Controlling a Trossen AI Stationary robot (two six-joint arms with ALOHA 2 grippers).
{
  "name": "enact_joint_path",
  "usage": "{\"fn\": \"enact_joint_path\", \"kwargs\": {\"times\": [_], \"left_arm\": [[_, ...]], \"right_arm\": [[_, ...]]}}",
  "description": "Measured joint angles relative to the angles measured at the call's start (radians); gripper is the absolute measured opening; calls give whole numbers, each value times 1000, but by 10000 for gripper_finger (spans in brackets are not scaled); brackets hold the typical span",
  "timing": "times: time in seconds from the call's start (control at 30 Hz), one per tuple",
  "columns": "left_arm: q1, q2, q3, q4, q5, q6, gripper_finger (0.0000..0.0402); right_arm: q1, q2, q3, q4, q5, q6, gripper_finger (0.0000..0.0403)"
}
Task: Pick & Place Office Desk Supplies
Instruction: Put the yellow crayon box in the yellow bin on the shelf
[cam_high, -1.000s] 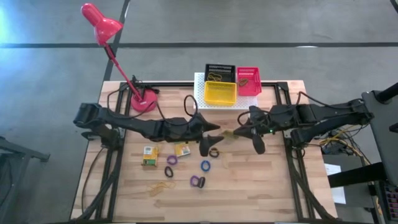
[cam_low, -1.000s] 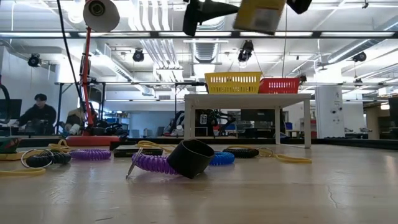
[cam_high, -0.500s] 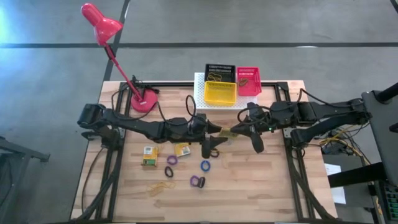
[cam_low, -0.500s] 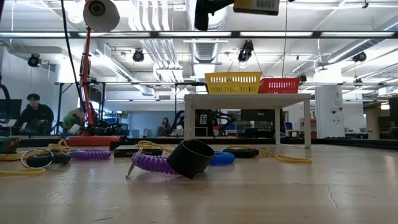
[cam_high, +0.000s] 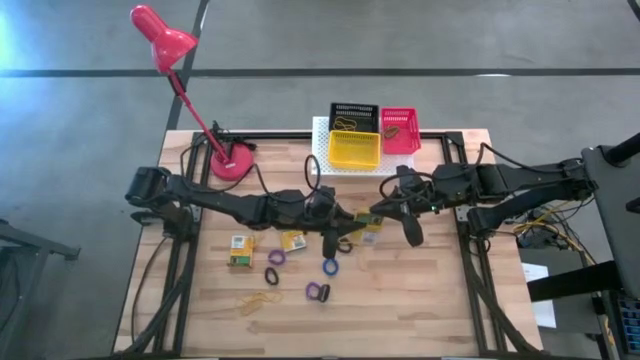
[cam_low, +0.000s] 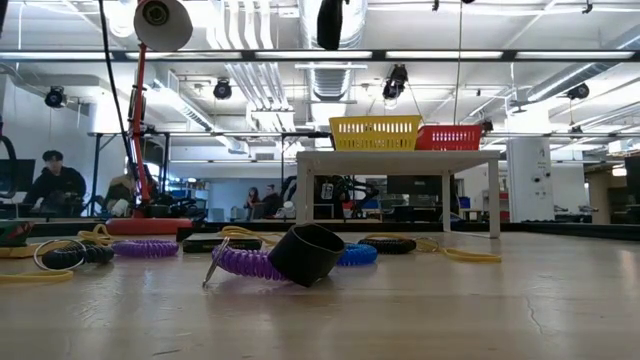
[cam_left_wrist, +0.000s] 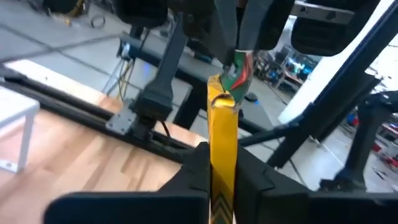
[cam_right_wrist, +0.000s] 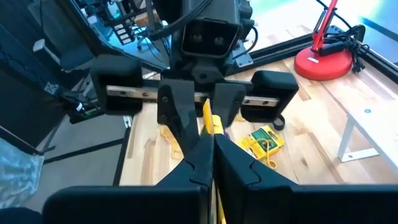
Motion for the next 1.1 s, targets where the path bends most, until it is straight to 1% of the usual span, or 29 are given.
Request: {"fn": "enact_joint_path", "kwargs": {"times": [0.07,0.13,0.27,0.3,0.37,0.43,0.5,0.6,0.73,0.87,1.03,1.1], "left_arm": [[0,-8,46,-115,8,-23,25],[4,-22,112,-305,8,-28,27],[37,-25,324,-721,0,-27,34],[51,-20,380,-798,-13,-21,34],[86,-3,488,-900,-42,1,33],[127,23,562,-932,-55,28,32],[171,57,623,-932,-65,54,32],[236,118,701,-936,-85,108,32],[303,195,772,-940,-177,173,32],[343,252,800,-935,-235,199,33],[374,308,802,-927,-242,207,34],[378,322,802,-931,-260,214,35]], "right_arm": [[0,-16,4,-25,0,4,13],[-4,-40,31,-109,13,17,23],[-5,-94,116,-341,120,24,43],[-5,-108,138,-395,146,25,47],[-5,-135,167,-480,207,39,53],[-5,-165,178,-519,262,67,55],[-5,-191,175,-528,294,96,56],[-5,-225,148,-523,314,115,57],[-4,-237,118,-523,317,147,57],[-4,-238,93,-519,317,157,57],[-5,-232,80,-516,317,157,57],[-5,-232,80,-516,317,156,57]]}}
